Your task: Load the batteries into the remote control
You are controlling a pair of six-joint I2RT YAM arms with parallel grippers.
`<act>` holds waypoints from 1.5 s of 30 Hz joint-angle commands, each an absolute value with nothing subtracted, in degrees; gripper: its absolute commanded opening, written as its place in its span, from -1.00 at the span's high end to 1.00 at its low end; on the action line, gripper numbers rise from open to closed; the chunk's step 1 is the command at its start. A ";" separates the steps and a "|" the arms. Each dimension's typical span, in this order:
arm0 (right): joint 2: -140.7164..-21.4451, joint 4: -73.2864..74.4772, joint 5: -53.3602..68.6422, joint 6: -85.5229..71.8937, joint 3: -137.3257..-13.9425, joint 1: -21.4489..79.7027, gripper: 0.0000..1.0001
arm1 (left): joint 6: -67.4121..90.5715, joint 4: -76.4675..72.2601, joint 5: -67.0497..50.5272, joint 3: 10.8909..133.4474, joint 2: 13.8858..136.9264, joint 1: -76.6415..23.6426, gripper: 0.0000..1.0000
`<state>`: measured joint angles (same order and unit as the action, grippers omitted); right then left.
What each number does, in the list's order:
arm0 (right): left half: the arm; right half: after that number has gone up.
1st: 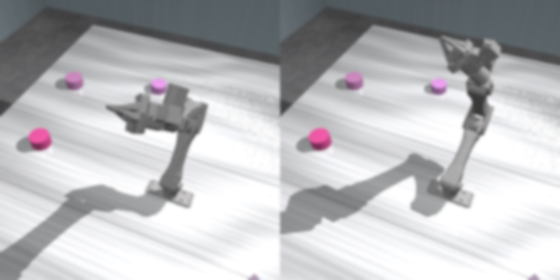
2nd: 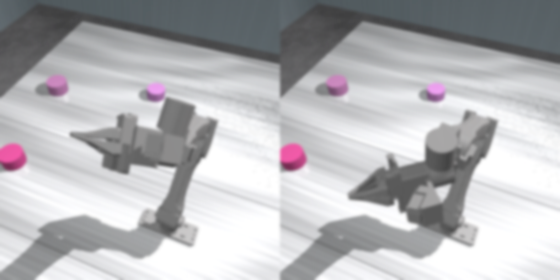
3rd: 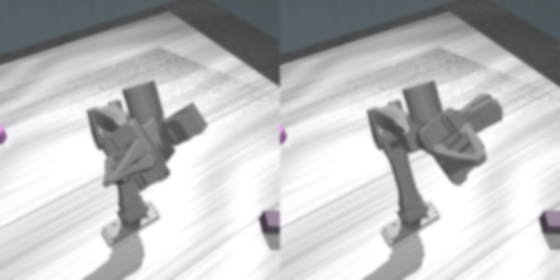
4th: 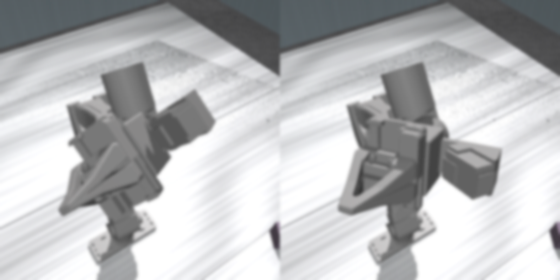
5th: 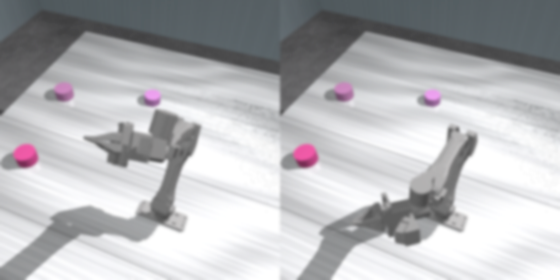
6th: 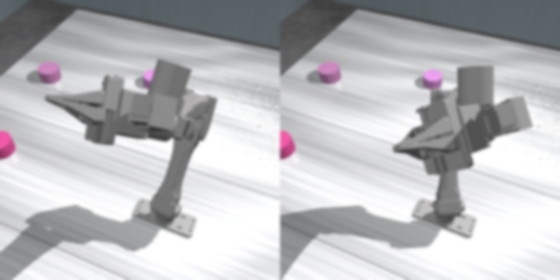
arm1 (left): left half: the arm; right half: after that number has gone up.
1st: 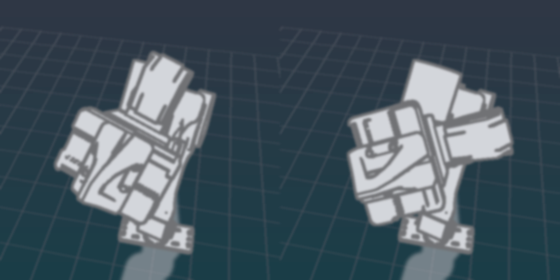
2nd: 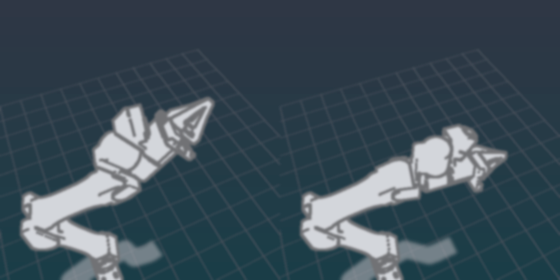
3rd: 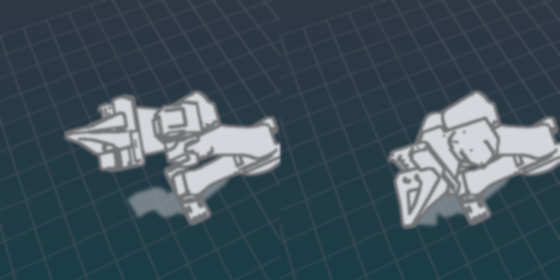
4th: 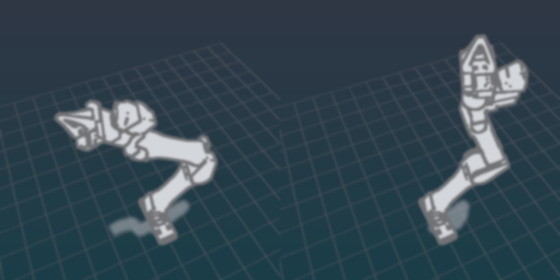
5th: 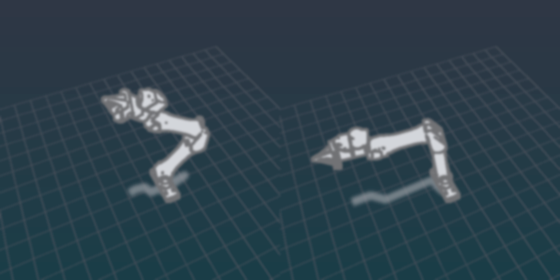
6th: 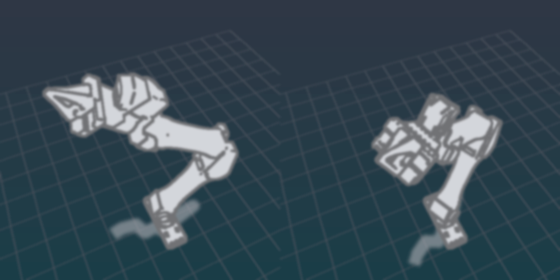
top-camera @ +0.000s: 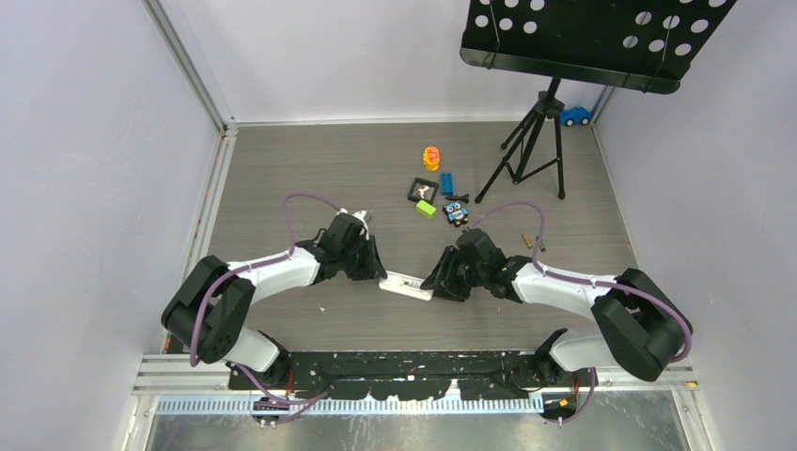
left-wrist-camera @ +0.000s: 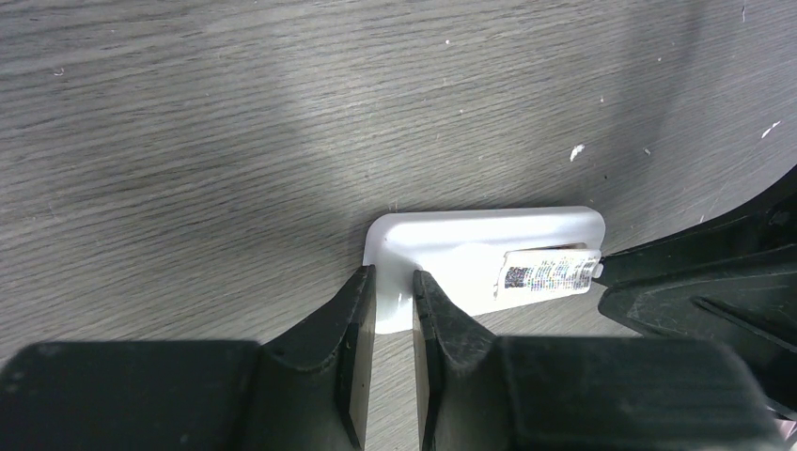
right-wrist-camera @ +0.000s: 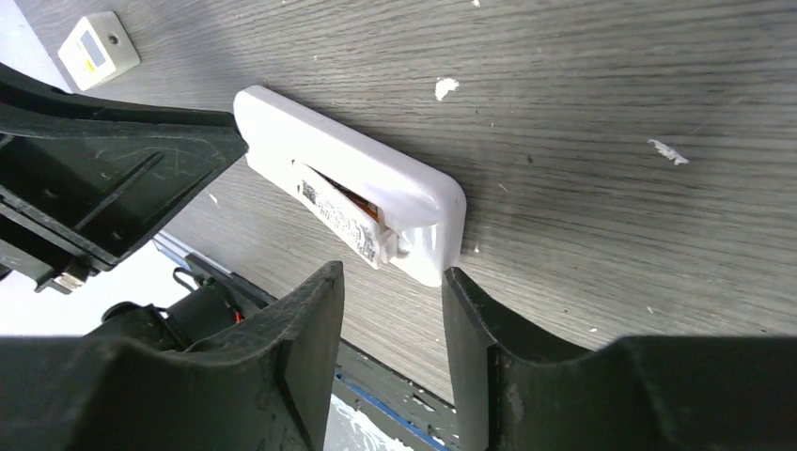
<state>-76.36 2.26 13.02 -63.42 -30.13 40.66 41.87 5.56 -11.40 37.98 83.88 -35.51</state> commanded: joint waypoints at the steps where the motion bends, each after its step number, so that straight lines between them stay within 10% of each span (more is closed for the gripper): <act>1: -76.52 2.89 11.70 -61.79 -32.33 40.87 0.13 | 41.06 10.24 -9.32 37.42 85.43 -35.12 0.58; 28: -80.26 -2.30 12.44 -61.06 -33.31 41.00 0.77 | 40.96 9.72 -10.53 37.10 85.79 -35.07 0.62; 38: -80.16 1.06 10.91 -60.65 -34.04 41.34 0.78 | 41.06 9.83 -10.35 36.98 85.19 -35.07 0.64; 45: -74.85 8.17 7.16 -57.13 -36.27 42.78 0.44 | 40.96 10.30 -9.25 36.84 84.64 -34.72 0.64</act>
<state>-78.56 4.93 10.48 -59.64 -34.02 42.13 41.87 5.58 -12.19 37.98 83.99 -34.94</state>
